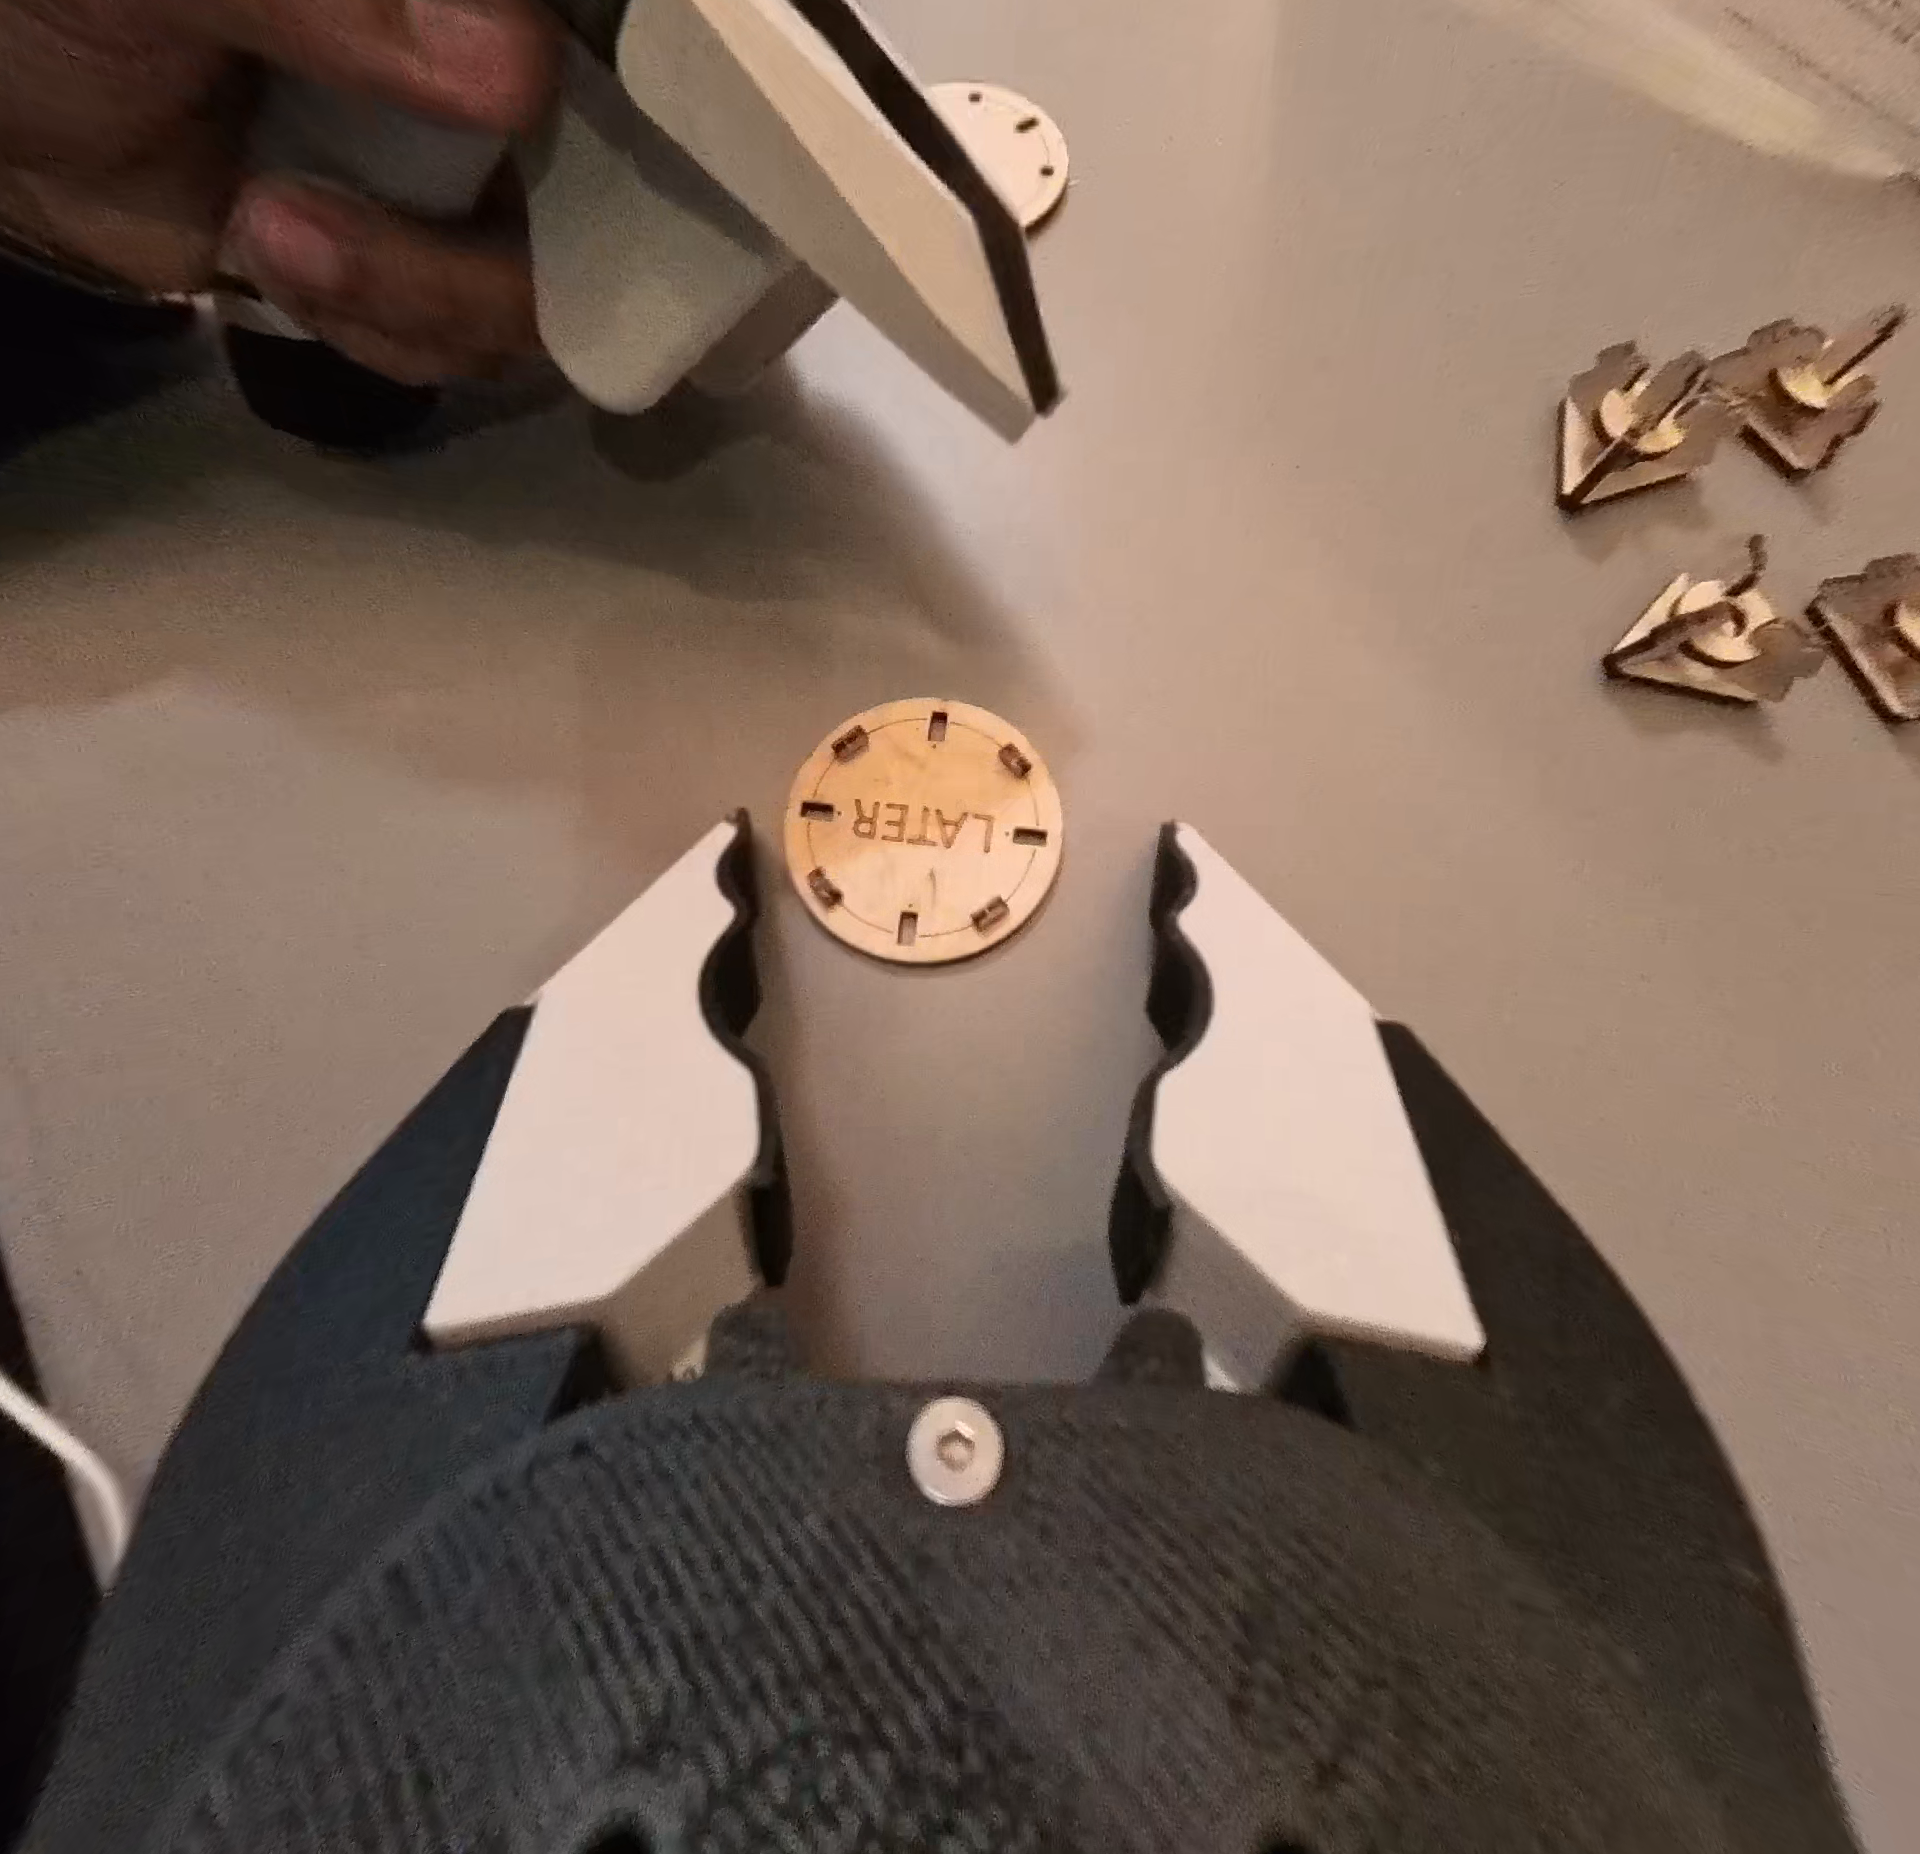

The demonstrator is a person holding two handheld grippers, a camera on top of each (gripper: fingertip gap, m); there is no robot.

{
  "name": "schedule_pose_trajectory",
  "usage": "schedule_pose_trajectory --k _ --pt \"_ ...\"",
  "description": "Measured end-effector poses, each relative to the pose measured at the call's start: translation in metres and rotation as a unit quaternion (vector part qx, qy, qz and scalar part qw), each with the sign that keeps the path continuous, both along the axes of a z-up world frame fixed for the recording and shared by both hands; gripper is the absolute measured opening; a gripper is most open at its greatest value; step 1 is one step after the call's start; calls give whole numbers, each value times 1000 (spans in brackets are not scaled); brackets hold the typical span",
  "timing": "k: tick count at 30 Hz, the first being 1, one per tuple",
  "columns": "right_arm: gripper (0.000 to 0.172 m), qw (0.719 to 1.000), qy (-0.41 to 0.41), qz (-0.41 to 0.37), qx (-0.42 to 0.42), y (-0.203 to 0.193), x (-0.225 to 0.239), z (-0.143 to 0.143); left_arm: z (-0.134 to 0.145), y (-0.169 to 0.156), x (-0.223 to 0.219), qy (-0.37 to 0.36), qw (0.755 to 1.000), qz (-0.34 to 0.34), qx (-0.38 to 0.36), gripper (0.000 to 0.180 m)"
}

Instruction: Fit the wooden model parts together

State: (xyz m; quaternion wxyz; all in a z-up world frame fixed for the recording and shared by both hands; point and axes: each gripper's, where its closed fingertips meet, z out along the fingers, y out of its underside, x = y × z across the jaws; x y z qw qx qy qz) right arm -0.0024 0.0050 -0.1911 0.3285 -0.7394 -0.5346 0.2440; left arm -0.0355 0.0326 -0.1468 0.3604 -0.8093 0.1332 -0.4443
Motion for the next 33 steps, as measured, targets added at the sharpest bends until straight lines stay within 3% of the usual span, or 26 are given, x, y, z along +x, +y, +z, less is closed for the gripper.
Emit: schedule_pose_trajectory --k 1,2,9,13,15,19,24,28,30,33 --pt "70 1000 -4 2 9 1 -1 0 -4 0 0 16 1000 -1 1 2" --pt "53 1000 -1 10 8 -1 -2 1 -7 0 1 27 1000 -2 2 2" --pt "52 999 9 -1 36 7 -2 7 -6 -2 3 11 1000 -6 -4 10" --pt "52 987 67 -31 141 21 1 38 11 -2 6 -61 998 -7 -14 43" --pt "52 979 76 -37 185 24 2 48 25 -9 13 -110 993 -31 -12 48" --pt "52 956 107 -43 270 22 2 73 23 -18 25 -77 995 -60 10 38" --pt "52 933 106 -44 341 19 2 85 30 -21 35 -53 995 -64 63 5" --pt "52 924 116 -46 362 19 1 89 37 -23 34 -45 992 -68 96 0" --pt "45 924 143 -49 352 19 3 92 37 -20 31 -27 991 -59 115 0" --pt "49 922 199 -49 327 19 9 103 34 -16 26 23 987 -43 151 0"
